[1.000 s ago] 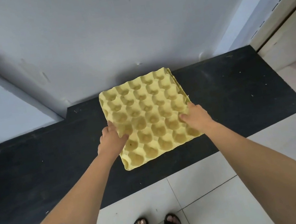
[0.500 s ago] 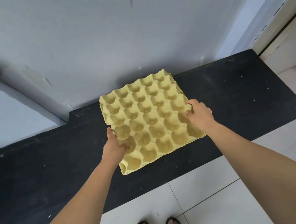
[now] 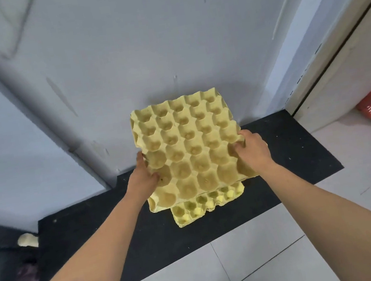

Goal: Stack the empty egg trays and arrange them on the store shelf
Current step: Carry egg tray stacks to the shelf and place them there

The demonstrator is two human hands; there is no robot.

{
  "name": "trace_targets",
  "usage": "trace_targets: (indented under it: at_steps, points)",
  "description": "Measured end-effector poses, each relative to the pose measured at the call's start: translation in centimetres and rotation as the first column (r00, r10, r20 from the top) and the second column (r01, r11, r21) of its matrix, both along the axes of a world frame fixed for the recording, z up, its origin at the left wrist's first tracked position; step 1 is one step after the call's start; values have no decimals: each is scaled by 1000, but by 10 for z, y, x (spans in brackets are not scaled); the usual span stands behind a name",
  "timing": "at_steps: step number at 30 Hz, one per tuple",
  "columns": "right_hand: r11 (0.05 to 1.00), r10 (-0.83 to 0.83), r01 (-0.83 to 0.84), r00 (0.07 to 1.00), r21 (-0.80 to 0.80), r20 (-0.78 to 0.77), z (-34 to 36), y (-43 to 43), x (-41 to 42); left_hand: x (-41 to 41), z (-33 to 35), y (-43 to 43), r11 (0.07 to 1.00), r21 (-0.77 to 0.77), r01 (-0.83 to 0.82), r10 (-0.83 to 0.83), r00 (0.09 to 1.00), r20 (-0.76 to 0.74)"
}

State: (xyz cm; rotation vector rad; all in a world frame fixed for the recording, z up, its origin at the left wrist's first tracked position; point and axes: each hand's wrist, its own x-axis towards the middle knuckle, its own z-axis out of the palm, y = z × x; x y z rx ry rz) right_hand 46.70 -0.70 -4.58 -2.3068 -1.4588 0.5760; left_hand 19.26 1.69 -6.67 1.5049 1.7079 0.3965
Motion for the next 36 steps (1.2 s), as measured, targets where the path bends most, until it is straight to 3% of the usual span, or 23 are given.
trace_targets:
  at_steps: [6, 12, 19, 26, 36]
  points:
    - [988, -27, 31, 999, 153, -28, 93, -20, -10, -18, 96, -15, 988, 142, 58, -55, 998, -28]
    - [952, -11, 29, 998, 303, -63, 160, -46, -26, -42, 170, -53, 956, 294, 14, -16, 1000, 6]
    - [893, 143, -99, 987, 440, -69, 207, -111, -69, -81, 225, -150, 898, 399, -186, 177, 982, 60]
    - [823, 303, -237, 952, 517, -47, 250, -159, -139, -142, 275, -246, 776, 538, -329, 326, 940, 104]
    - [723, 504, -395, 863, 567, -42, 296, -205, -273, -268, 303, -350, 678, 567, -468, 465, 870, 162]
